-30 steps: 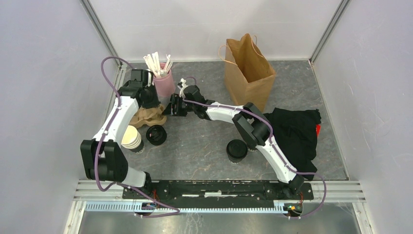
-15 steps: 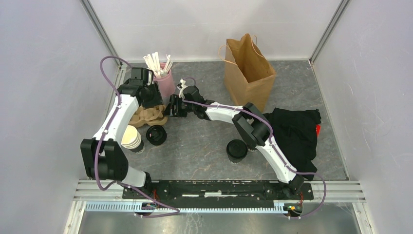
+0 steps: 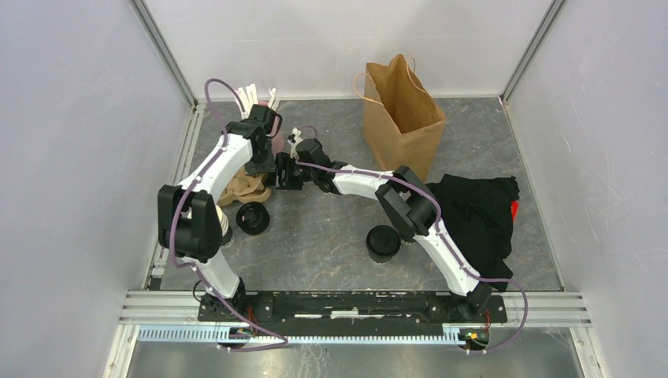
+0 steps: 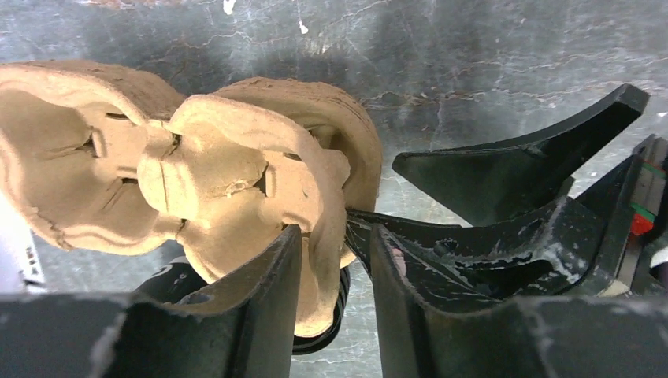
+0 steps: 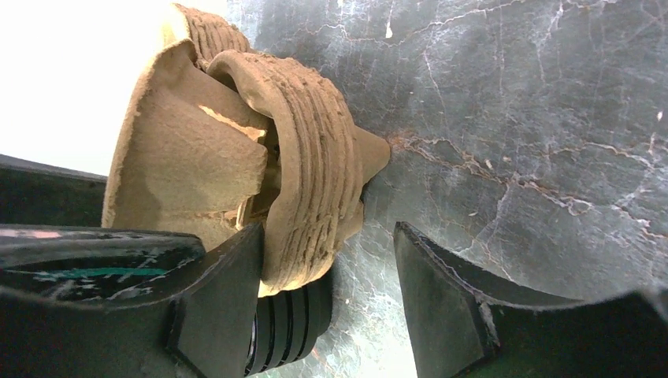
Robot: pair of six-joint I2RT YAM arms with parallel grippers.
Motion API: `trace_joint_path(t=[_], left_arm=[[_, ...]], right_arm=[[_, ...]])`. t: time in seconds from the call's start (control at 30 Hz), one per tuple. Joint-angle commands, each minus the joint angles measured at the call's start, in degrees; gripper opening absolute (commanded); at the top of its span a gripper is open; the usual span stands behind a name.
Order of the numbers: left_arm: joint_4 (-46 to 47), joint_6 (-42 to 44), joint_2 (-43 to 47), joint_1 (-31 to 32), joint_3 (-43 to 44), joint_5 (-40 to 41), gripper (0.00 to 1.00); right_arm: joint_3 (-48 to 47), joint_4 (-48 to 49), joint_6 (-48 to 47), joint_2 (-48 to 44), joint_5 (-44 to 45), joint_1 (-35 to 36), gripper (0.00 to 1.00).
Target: Pack the takeout coffee
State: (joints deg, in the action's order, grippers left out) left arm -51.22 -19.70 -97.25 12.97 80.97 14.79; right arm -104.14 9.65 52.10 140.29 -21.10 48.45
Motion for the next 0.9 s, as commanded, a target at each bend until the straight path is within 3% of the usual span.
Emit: trace_joint_path(t=[0.0,0.13,0.33,0.63,0.87], left_arm=[[-3.3,-0.5,-1.6,2.8,3.8,10.6,0.41],[-3.6,0.9,-2.1,4.3,3.8,14.9,0.33],[-5.4,1.8,0.0,6.7,6.4,20.3,0.03],[-5.1,1.1,7.1,8.2,7.8,24.6,0.02],[-7.3,0.1,8.7,8.3,12.5,22.5,0.02]], right_arm=[[0.0,0.5,0.3,-0.9,-0.3,0.6,0.67],[0.5,0.0,0.4,-1.1,0.1,0.6,0.67],[0.6,-2.0,0.3,-1.8,3.1,0.6,0.67],[-0.8,-2.5,0.5,-1.7,4.6,0.6,0.67],[-2.5,-1.6,0.9,-3.2,2.3,0.5,0.7]])
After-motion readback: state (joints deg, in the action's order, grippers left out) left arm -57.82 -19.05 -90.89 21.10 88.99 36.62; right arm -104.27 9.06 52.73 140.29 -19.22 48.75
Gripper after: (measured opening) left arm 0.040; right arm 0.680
